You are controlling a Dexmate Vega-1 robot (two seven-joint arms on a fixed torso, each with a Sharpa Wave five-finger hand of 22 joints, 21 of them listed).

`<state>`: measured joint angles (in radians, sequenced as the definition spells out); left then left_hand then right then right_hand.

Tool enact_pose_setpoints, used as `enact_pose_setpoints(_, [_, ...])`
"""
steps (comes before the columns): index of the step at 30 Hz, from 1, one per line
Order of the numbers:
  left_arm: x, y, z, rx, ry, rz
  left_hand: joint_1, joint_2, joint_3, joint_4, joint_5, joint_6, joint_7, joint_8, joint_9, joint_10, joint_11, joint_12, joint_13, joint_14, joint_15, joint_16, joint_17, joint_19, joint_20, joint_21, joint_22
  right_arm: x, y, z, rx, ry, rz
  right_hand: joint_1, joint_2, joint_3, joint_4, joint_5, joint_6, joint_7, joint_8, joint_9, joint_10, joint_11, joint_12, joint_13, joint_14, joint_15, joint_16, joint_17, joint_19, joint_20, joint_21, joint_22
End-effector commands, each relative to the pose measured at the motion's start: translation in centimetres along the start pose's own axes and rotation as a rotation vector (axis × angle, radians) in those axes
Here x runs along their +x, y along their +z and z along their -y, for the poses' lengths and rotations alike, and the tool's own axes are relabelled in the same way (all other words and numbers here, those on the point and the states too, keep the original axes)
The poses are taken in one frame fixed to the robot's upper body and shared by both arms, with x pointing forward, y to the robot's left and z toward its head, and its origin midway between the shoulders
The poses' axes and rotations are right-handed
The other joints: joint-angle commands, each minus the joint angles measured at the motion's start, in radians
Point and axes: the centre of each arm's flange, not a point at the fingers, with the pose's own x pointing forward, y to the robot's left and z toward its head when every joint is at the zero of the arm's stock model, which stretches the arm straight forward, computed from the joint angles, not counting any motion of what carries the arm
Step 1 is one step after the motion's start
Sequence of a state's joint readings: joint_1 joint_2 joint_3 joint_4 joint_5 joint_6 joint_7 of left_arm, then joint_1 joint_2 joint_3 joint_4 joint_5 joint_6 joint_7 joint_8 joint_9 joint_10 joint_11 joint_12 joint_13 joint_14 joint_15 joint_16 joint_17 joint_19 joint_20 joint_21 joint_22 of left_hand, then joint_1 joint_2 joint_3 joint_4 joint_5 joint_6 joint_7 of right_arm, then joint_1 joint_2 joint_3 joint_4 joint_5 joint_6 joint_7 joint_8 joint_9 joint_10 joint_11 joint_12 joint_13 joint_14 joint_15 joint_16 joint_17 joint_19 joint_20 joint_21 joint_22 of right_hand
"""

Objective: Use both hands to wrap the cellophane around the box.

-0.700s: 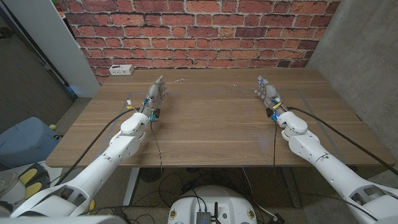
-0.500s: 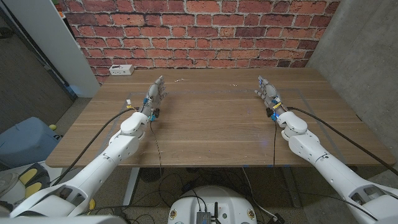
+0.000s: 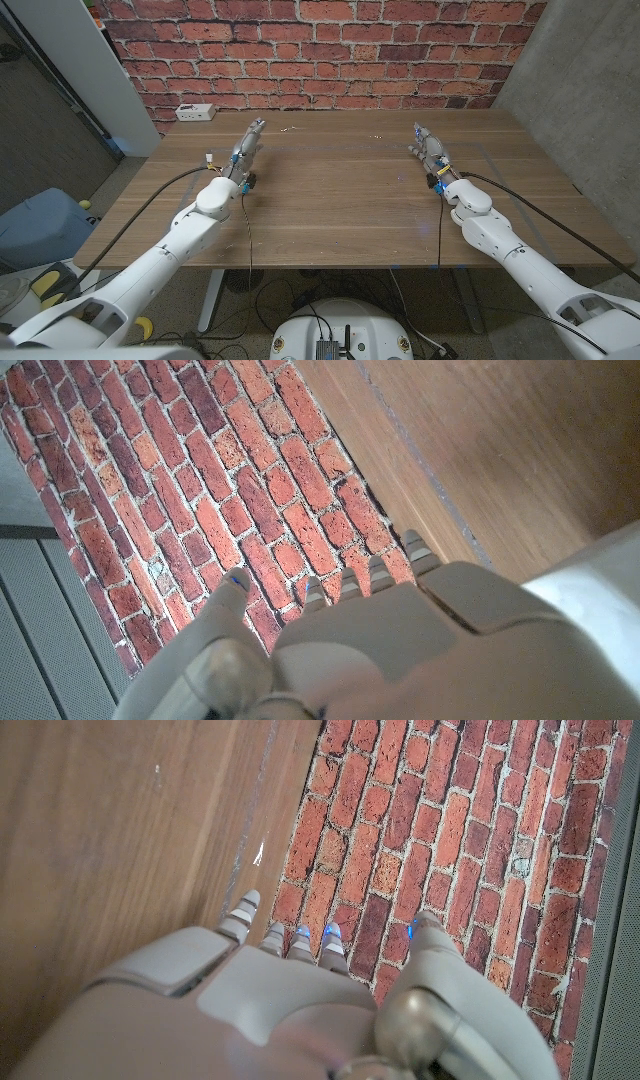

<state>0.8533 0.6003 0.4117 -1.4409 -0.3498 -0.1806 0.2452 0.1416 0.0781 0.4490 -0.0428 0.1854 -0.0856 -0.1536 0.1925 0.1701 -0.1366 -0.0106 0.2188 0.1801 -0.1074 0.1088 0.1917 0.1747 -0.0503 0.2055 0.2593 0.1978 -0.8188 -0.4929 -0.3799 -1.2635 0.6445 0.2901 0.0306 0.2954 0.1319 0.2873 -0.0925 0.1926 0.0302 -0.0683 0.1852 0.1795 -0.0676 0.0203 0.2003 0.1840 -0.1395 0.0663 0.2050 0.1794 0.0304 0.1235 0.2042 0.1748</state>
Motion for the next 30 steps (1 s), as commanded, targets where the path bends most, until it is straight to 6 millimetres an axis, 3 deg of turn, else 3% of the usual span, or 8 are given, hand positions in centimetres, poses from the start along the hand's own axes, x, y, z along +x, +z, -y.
enact_pose_setpoints(1, [-0.9,1.9,-0.2,0.272,0.106,-0.047,0.014,-0.008,0.002,-0.012,0.002,0.006,-0.013,0.002,0.005,0.002,0.000,0.000,0.005,0.007,-0.003,-0.001,0.002,0.001,0.007,0.000,0.003,0.2,-0.5,-0.1,0.005,0.006,-0.016,0.008,-0.002,0.007,-0.004,0.002,0.008,-0.001,0.005,0.004,-0.001,0.007,0.007,0.006,0.003,0.007,0.003,0.004,0.003,0.006,0.003,0.002])
enact_pose_setpoints(5, [-1.3,2.2,-0.1,0.353,0.131,-0.098,0.021,-0.026,-0.003,-0.026,-0.002,0.016,-0.018,0.003,0.006,0.004,0.002,-0.001,0.005,0.015,-0.005,0.000,0.003,0.014,0.006,0.003,0.003,0.3,-0.7,-0.1,0.008,0.009,-0.020,0.009,-0.002,0.008,-0.006,0.001,0.010,0.001,0.006,0.004,0.000,0.008,0.007,0.006,0.008,0.009,0.004,0.005,0.003,0.008,0.002,0.002])
enact_pose_setpoints(18, [-2.2,3.6,0.1,0.625,0.194,-0.261,0.035,-0.031,-0.001,-0.043,-0.004,0.034,-0.014,0.005,0.007,0.016,-0.001,-0.001,0.006,0.012,-0.008,-0.004,0.003,0.006,0.006,-0.003,0.004,0.4,-1.2,-0.3,0.019,0.019,-0.030,0.014,0.002,0.011,-0.010,-0.001,0.015,0.001,0.007,0.004,0.008,0.010,0.008,0.006,0.024,0.012,0.008,0.006,0.006,0.012,0.002,0.002])
enact_pose_setpoints(30, [-2.1,4.0,0.2,0.796,0.158,-0.449,0.054,-0.050,-0.003,-0.069,-0.007,0.012,-0.043,-0.005,0.008,0.005,-0.013,-0.008,0.007,0.023,-0.027,-0.002,0.003,0.041,0.006,0.008,0.004,0.7,-1.5,-0.5,0.019,0.024,-0.030,0.017,0.004,0.013,-0.012,-0.002,0.019,0.003,0.008,0.005,0.016,0.013,0.009,0.007,0.036,0.013,0.011,0.008,0.010,0.012,0.003,0.003])
